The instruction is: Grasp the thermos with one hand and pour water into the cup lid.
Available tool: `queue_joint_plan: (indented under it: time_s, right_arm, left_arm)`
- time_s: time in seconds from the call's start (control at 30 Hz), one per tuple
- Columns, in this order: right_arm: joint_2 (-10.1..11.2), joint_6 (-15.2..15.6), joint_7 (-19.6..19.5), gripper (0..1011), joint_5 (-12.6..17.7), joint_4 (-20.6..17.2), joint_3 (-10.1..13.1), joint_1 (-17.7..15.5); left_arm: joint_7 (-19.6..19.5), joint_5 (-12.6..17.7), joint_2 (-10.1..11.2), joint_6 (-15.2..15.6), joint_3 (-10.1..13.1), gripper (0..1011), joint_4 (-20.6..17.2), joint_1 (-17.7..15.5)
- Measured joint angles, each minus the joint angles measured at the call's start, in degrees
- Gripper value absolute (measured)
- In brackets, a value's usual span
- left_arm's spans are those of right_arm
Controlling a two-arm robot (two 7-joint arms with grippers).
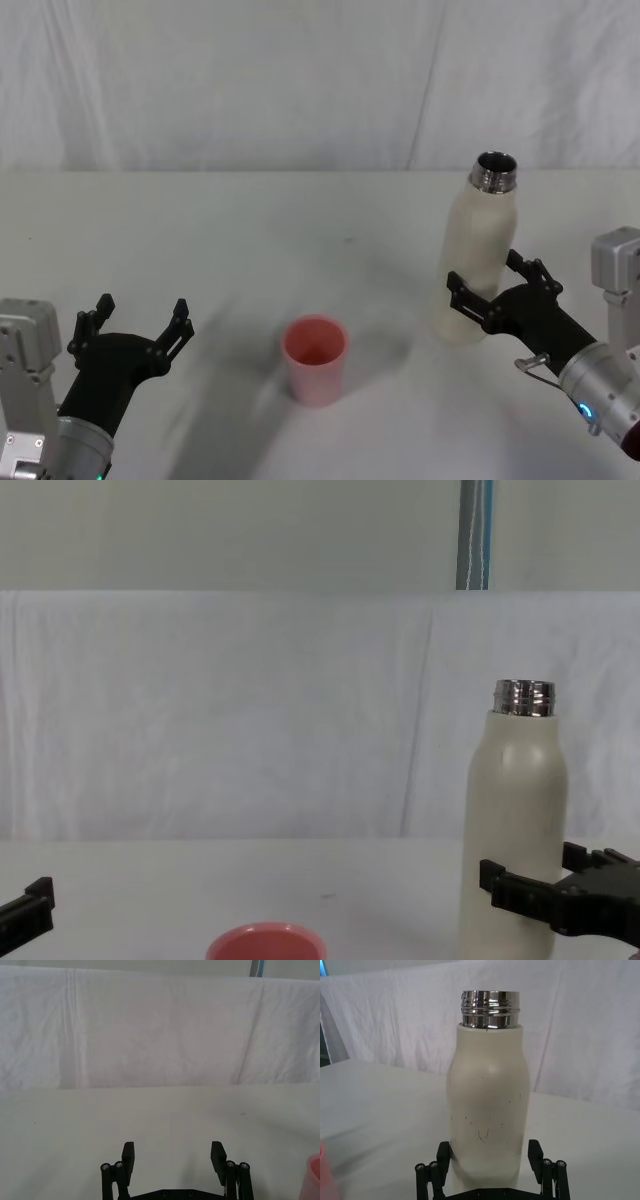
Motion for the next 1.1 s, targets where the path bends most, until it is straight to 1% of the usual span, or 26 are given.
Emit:
queue_joint_plan:
  time_s: [0.73,1.0,1.1]
  right_arm:
    - [0.49,0.17,-0.44,1001,0.3,-2.55,0.66,-2.52]
    - [0.65,0.17,-0.79,1001,0.49,-3.77,1.03,-4.04]
    - [0.83,0.16,-1.07,1001,0.51,-4.83,1.39,-4.96]
  left_arm:
    - [0.0,0.0,-0.01,0.0,0.0,1001,0.0,0.0]
    - [0.0,0.0,-0.01,0.0,0.0,1001,0.0,0.0]
    - [0.0,0.0,-0.01,0.0,0.0,1001,0.0,0.0]
